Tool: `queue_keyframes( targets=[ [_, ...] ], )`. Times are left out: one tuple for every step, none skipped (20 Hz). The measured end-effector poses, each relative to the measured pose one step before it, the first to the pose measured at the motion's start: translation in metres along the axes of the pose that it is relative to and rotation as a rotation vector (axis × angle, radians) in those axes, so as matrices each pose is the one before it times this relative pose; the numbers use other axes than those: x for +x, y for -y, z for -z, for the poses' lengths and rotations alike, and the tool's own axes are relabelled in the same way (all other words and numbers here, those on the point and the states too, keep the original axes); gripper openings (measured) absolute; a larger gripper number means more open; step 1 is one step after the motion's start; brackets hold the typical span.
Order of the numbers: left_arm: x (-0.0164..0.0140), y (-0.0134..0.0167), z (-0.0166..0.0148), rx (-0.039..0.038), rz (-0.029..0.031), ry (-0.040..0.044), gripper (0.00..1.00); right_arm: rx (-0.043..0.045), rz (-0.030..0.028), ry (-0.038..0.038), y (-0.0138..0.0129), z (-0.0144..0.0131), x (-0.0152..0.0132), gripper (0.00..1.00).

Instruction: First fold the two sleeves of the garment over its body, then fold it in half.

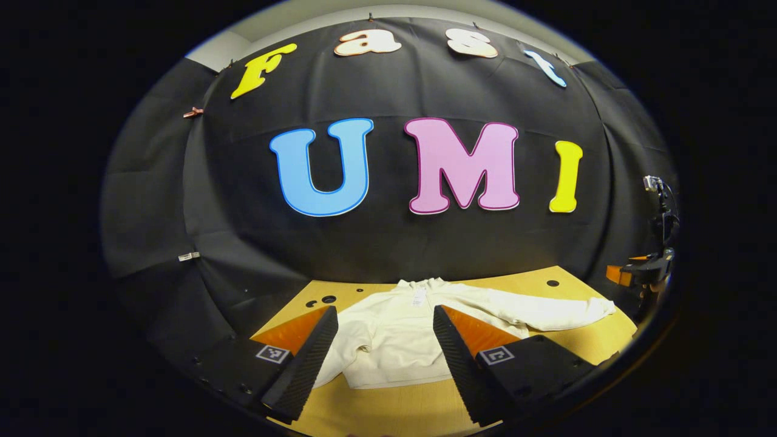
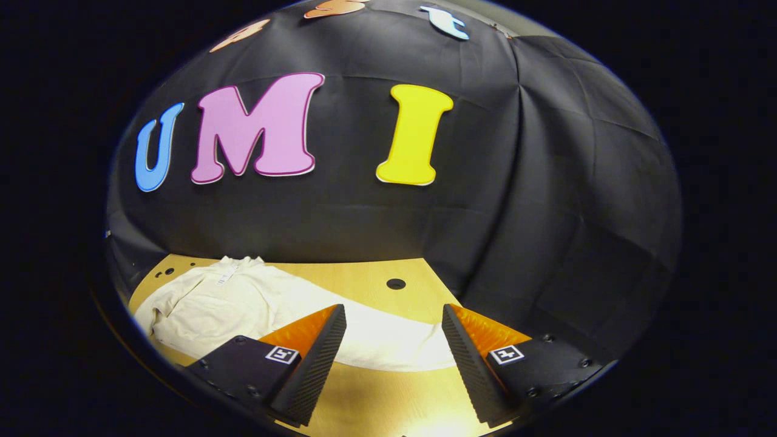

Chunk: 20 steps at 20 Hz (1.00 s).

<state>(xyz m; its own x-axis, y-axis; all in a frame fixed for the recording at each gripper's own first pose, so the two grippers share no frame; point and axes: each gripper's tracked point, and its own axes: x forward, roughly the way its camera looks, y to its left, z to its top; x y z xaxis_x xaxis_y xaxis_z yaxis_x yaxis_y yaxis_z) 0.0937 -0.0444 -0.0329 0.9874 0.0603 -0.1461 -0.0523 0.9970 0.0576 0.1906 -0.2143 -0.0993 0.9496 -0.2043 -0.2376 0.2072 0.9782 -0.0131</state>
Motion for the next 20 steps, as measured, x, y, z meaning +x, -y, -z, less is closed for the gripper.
queue_keyframes(
  targets=[
    [0.00330, 0.00357, 0.00194, -0.00119, -0.00102, -0.00646, 0.97, 0.00475, 0.01938, -0.01624, 0.01059, 0.00577, 0.01048, 0.98],
    [0.00224, 0.00204, -0.00033, 0.00124, -0.00360, -0.00511, 0.97, 0.00209, 0.02157, -0.02099, 0.01086, 0.00749, 0.01050, 0.97],
    [0.00235, 0.00150, 0.00193, 0.00336, -0.00453, -0.00542, 0.97, 0.00740, 0.01923, -0.02669, 0.00947, 0.00847, 0.01044, 0.98],
    [0.00209, 0.00062, 0.00028, 0.00462, -0.01035, -0.00422, 0.97, -0.00097, 0.01428, -0.02693, 0.00898, 0.00935, 0.01231, 0.98],
    [0.00250, 0.00055, 0.00182, 0.00487, -0.01216, -0.00334, 0.97, -0.00724, 0.01896, -0.02890, 0.00931, 0.00862, 0.01002, 0.98],
    [0.00215, 0.00199, 0.00079, 0.00017, -0.00222, -0.00717, 0.97, -0.00585, 0.01070, -0.01774, 0.00671, 0.00683, 0.01020, 0.98],
    [0.00208, 0.00353, 0.00316, -0.00501, -0.00103, -0.00977, 0.97, -0.00016, 0.01239, -0.01454, 0.00873, 0.00416, 0.01034, 0.98],
    [0.00128, 0.00327, 0.00238, -0.00662, -0.00185, -0.00982, 0.97, 0.00423, 0.00578, -0.01652, 0.00698, 0.00505, 0.01120, 0.98],
    [-0.00022, 0.00207, 0.00459, -0.00471, -0.00399, -0.00979, 0.97, 0.00496, 0.00776, -0.02294, 0.00664, 0.00664, 0.00919, 0.98],
    [0.00017, 0.00329, 0.00297, -0.00101, -0.00038, -0.01123, 0.97, 0.00743, 0.01214, -0.02612, 0.00675, 0.00698, 0.01074, 0.98],
    [0.00025, 0.00456, 0.00335, 0.00328, 0.00236, -0.00812, 0.97, 0.00665, 0.01594, -0.02065, 0.00590, 0.00450, 0.01018, 0.98],
    [0.00107, 0.00379, 0.00118, 0.01015, 0.00316, -0.00697, 0.97, 0.01261, 0.01768, -0.02098, 0.00724, 0.00473, 0.00821, 0.98],
    [0.00029, 0.00416, 0.00266, 0.01955, 0.00167, -0.00318, 0.97, 0.01836, 0.00908, -0.02384, 0.00703, 0.00770, 0.00622, 0.98],
    [0.00150, 0.00370, 0.00055, 0.02199, 0.00060, -0.00185, 0.97, 0.01018, 0.01147, -0.01127, 0.00588, 0.00475, 0.00533, 0.98],
    [0.00021, 0.00406, -0.00084, 0.01515, 0.00684, 0.00111, 0.97, -0.00773, 0.01822, -0.00453, 0.00686, 0.00346, 0.00560, 0.98],
    [0.00048, 0.00434, -0.00153, 0.00850, 0.00605, 0.00435, 0.97, -0.00638, 0.01515, -0.01291, 0.00569, 0.00435, 0.00520, 0.98],
    [0.00123, 0.00577, -0.00026, 0.00306, 0.00812, 0.00271, 0.98, 0.00667, -0.00202, -0.02334, 0.00148, 0.00819, 0.00709, 0.98],
    [0.00056, 0.00412, -0.00126, -0.00006, 0.00613, -0.00109, 0.98, 0.01302, -0.00729, -0.02989, -0.00161, 0.00723, 0.00611, 0.98],
    [0.00044, 0.00297, 0.00160, 0.00022, 0.00399, -0.00067, 0.99, 0.01317, -0.00255, -0.02793, 0.00015, 0.00706, 0.00609, 0.98],
    [0.00119, 0.00318, 0.00028, 0.00112, 0.00476, -0.00288, 0.99, 0.00656, 0.00853, -0.02869, 0.00410, 0.00785, 0.00292, 0.98]
  ],
)
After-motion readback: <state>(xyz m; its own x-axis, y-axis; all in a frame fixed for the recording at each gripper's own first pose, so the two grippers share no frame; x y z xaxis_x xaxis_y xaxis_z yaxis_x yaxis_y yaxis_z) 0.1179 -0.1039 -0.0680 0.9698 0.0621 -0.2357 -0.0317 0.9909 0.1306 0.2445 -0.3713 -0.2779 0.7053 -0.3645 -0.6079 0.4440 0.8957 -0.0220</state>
